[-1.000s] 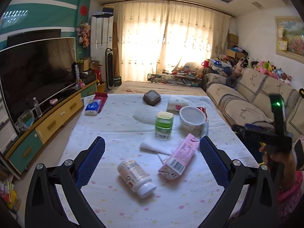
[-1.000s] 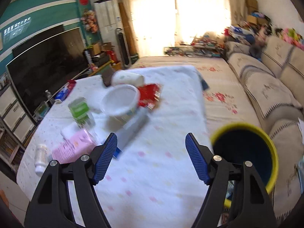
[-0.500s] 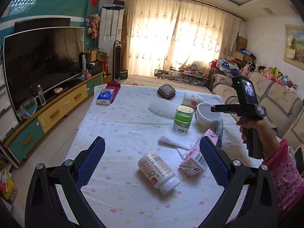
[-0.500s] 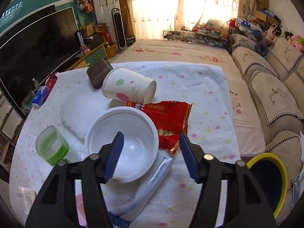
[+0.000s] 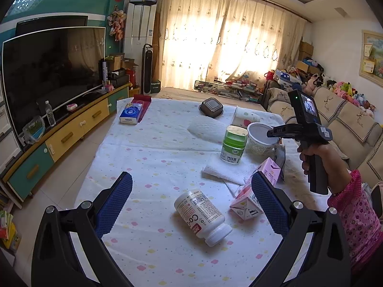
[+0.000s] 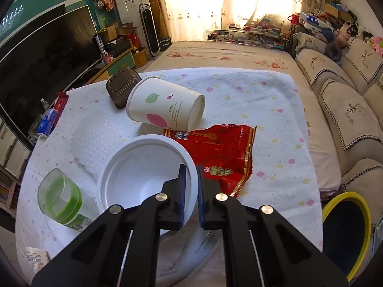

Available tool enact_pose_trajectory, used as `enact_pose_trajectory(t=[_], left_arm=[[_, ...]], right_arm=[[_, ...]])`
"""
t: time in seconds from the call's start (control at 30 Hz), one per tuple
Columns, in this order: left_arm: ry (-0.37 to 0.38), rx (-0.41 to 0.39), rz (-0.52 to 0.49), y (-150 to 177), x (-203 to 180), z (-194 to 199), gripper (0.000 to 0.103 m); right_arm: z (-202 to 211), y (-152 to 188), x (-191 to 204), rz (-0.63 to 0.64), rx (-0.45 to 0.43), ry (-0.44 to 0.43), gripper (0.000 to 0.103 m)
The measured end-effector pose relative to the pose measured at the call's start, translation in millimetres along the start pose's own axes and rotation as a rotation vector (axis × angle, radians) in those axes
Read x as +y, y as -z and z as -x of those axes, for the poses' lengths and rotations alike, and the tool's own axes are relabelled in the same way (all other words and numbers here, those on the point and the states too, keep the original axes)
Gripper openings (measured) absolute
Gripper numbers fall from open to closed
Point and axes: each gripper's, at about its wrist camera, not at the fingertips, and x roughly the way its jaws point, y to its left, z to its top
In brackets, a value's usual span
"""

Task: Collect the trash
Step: 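Grasp the white paper bowl rim with the right gripper, then carry the bowl over the bin and open the right gripper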

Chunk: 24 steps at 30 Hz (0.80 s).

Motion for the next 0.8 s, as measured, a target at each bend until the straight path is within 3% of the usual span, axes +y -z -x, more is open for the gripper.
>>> enact_pose_trajectory(t=[0.23,0.47,0.67,0.8], left_arm=[[0.002,0.000,0.005,-0.3,-2.6,0.1,0.098],[0.015,-0.019,-0.018,-2.4,-12.5,6.9,0.098],[0.038,-0.027,-0.051,-3.0,-28.1,14.2,0.098],[0.060,-0.028,-0.076,-2.0,-41.0,17.6,0.098]], right_arm=[[17.2,4.1,-3.7,-0.039,-0.023,-0.054,0.007],[60.6,15.3,-18.2,-0.071,-0.096,-0.090,0.007],[97.4,37.1,-52.2,-0.101,-0.142,-0.060,0.007],[124.4,62.3,-99.1,-0.163,-0.173,0.004,0.007]])
